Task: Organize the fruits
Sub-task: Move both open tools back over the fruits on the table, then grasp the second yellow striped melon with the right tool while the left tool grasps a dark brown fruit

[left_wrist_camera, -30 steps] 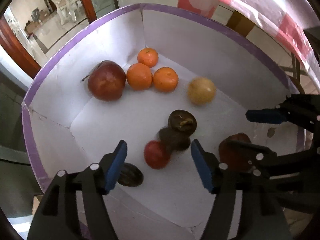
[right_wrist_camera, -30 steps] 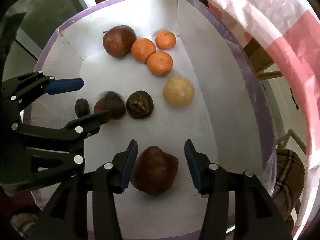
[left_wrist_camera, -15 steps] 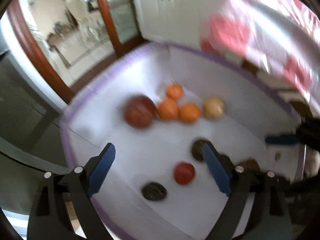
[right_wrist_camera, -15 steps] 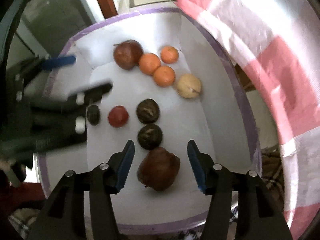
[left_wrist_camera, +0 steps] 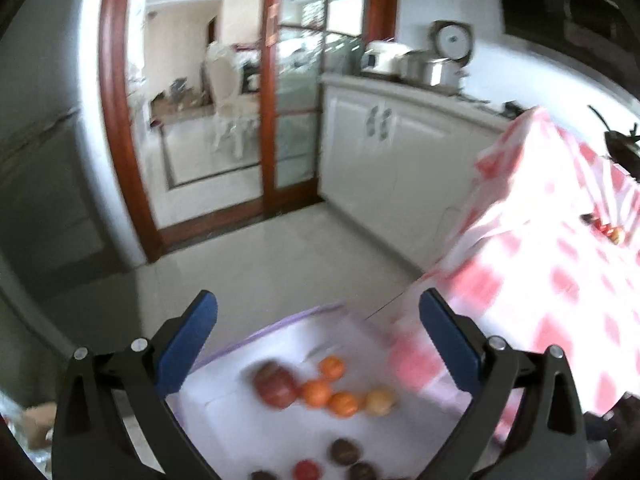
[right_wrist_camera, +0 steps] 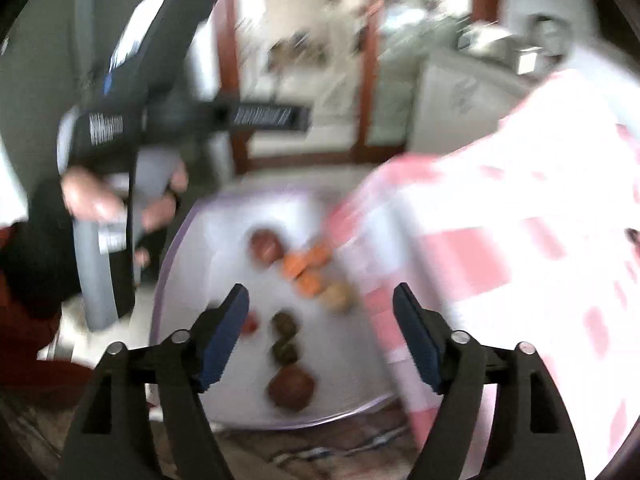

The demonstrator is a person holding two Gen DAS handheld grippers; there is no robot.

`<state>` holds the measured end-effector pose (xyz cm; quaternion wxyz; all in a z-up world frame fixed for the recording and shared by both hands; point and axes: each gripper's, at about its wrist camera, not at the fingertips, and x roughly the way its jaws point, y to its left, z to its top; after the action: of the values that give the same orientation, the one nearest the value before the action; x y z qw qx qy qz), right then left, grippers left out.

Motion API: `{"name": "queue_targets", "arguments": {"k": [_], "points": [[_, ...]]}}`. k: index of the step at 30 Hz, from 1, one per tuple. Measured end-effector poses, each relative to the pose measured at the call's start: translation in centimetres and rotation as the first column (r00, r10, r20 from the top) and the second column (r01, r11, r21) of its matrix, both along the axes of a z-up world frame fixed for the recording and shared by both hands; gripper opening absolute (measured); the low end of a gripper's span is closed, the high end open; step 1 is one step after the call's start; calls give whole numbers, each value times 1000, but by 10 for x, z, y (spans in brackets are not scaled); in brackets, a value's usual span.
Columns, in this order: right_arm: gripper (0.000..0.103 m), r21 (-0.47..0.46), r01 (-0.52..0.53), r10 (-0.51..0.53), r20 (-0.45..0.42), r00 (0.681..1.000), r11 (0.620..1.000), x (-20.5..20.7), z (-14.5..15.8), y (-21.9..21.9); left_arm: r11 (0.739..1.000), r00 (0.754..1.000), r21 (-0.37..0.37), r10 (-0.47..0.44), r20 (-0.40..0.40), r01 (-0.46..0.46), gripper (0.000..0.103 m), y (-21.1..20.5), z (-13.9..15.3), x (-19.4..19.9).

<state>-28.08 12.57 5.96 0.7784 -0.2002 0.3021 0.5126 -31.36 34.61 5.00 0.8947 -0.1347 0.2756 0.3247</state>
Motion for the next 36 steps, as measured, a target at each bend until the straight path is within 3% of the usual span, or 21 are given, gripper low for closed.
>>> {"name": "queue_targets", "arguments": {"k": [2,6,9,12,14,17,20,24,30,33,36], "points": [[75,93,122,-123,13,992,988,25,23,-33,998,997,-12,-67,40,67,101,-21,23,29],[83,211,347,-352,-11,936,914,71,45,-97,981,979,-52,-181,89,186,101,-66,41,93],[83,216,531,-530,-68,845,819,116,48,-152,955,959,-100,-274,74,280,101,-109,37,160],[85,202,656,-639,-148,755,728,152,41,-195,922,936,-162,-350,44,353,101,-150,18,223],[85,189,744,-718,-195,668,641,179,34,-230,896,918,-205,-397,25,393,101,-176,5,265],[85,161,820,-785,-234,573,550,210,20,-270,877,908,-248,-418,33,413,101,-207,-6,318],[86,142,863,-819,-271,506,486,231,9,-297,871,909,-272,-414,43,409,101,-230,-16,365],[87,125,889,-840,-293,458,441,257,-3,-315,865,918,-314,-389,70,391,101,-243,-20,400],[87,92,900,-853,-290,434,427,289,-17,-319,848,920,-357,-363,144,391,101,-254,-20,441],[87,83,904,-862,-276,425,419,307,-22,-317,813,896,-377,-395,202,443,101,-254,-22,448],[87,82,911,-869,-278,409,403,325,-25,-317,807,881,-354,-425,208,473,101,-251,-20,448]]}}
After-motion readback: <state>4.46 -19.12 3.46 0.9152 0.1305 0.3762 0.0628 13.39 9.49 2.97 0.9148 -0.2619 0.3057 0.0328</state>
